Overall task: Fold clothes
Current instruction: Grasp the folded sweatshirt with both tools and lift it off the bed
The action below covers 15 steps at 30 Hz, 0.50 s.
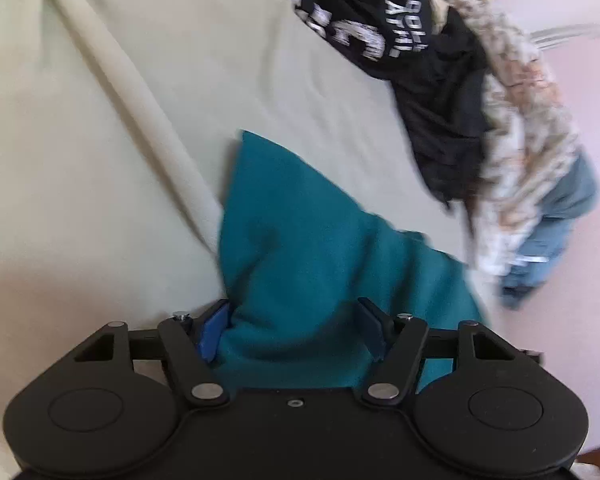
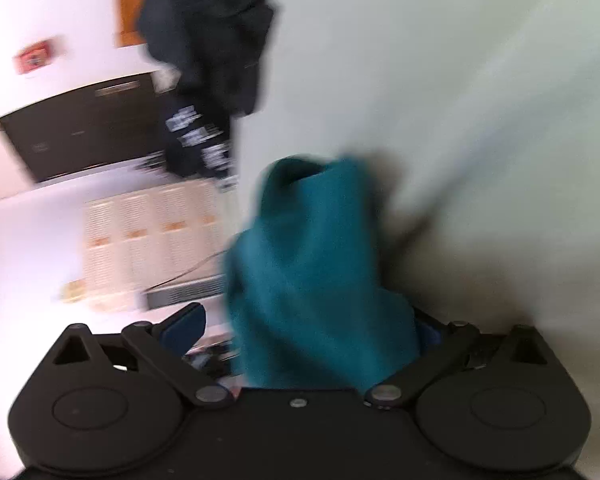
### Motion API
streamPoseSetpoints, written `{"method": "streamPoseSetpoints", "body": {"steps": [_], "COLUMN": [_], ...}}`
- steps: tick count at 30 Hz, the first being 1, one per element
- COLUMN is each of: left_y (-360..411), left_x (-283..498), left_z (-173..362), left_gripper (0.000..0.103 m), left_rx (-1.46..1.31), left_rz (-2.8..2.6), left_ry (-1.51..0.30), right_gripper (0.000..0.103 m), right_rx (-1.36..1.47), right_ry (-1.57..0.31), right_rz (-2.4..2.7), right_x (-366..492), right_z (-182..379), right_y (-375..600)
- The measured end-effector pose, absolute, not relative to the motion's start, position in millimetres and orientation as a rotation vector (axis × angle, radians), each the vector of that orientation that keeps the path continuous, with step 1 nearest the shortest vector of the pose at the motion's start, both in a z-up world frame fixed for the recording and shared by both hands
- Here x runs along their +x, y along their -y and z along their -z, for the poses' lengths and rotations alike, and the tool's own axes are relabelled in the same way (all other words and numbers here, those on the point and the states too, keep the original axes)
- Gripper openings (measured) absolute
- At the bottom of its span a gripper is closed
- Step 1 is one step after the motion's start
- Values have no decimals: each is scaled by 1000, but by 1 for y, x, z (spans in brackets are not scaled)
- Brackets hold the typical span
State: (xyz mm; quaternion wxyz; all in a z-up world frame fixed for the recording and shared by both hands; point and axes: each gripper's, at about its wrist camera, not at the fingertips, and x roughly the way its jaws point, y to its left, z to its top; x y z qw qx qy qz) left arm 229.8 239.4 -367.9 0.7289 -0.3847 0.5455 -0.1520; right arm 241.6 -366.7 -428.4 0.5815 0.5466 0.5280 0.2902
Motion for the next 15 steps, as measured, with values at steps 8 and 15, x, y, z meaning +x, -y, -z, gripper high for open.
{"method": "streamPoseSetpoints", "body": {"steps": [8,15], "left_y": [-224,-208], "left_x": [243,241], "left_z": [385,384], "left_gripper": [76,76], "left_rx": [-899,-857], "left_rz": [354,371], "left_ry": [-1248,-1211], "right_gripper": [101,55], "right_rx": [1270,1121], "right_ry": [-1239,-1240], "right_rz": [-667,-669], "right_x": [255,258], "right_z": [442,423], "right_y": [337,321]}}
